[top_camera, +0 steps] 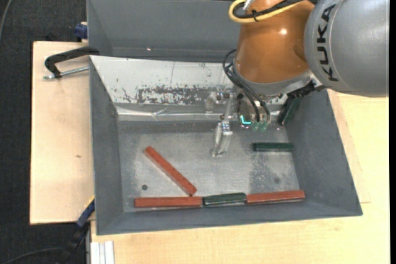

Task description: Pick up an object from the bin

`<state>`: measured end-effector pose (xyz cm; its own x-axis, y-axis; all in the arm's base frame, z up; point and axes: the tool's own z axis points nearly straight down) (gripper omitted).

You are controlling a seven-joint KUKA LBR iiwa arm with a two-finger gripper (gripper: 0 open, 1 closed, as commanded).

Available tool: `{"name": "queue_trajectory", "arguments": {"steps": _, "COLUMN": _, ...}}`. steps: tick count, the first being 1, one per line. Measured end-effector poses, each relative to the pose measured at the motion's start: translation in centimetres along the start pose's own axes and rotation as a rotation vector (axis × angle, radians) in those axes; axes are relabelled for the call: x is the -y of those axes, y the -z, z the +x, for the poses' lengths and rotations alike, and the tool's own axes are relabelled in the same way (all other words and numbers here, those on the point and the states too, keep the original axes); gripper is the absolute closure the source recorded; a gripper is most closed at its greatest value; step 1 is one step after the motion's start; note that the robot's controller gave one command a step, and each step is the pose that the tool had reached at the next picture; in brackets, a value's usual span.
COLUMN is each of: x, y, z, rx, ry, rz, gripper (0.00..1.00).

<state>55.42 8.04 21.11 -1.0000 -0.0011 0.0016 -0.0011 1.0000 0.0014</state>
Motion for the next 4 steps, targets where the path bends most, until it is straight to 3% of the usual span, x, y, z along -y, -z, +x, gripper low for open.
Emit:
{"name": "queue_trajectory", "arguments": {"steps": 1, "x": -4.8, "y": -7.4, "z": 4.6, "rx": -0.007, "ry": 0.072, "rz": -0.001, "gripper": 0.0}}
{"name": "queue_trajectory", "arguments": {"steps": 2, "x": -6.8, "y": -14.5, "z": 3.4, "rx": -0.003, "ry": -0.019, "rz": 0.0, "gripper": 0.0}}
{"name": "queue_trajectory", "arguments": {"steps": 3, "x": -6.7, "y": -14.1, "z": 3.3, "rx": 0.001, "ry": -0.021, "rz": 0.0, "gripper": 1.0}}
{"name": "queue_trajectory", "arguments": {"steps": 4, "x": -7.0, "y": 1.0, "z": 1.9, "rx": 0.007, "ry": -0.019, "rz": -0.001, "gripper": 1.0}}
